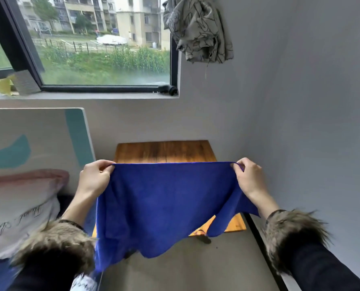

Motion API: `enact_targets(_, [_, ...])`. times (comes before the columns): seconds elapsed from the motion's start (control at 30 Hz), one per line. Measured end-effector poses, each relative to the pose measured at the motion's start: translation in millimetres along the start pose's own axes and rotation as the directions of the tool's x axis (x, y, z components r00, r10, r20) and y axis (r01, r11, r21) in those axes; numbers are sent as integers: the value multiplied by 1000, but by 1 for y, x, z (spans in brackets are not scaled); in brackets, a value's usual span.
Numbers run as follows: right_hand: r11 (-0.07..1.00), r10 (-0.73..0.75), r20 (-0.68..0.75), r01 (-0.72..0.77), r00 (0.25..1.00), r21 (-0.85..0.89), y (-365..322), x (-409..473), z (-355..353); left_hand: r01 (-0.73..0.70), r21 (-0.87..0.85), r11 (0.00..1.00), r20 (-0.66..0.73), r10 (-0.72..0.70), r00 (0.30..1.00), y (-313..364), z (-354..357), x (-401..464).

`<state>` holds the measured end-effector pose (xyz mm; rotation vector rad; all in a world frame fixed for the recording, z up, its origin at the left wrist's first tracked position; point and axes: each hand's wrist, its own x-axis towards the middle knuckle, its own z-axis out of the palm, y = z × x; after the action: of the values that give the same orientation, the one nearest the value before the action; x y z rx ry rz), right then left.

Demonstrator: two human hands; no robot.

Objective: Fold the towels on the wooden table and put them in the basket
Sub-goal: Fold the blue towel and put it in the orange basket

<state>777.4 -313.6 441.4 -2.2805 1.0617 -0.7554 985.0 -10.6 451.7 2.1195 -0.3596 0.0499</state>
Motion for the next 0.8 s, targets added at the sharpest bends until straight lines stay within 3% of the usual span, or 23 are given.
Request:
enact_targets(0.13, [998, -13, 66, 17, 998, -68, -7, 64, 38, 27, 7, 1000, -9, -27, 1000, -6, 29, 65])
enact_targets(0.47, [1000, -9, 102, 11, 995, -17, -11, 254, 141, 71, 73, 995, -8, -70, 997, -5, 113, 256])
enact_targets(0.7, [984, -180, 68, 180, 981, 15, -27, 358, 168, -32, 113, 993, -82, 41, 996, 14, 136, 353])
enact_targets(0.8, [982, -186, 95, 185, 978, 24, -24, 371, 184, -56, 94, 994, -68, 63, 996, 1, 144, 362])
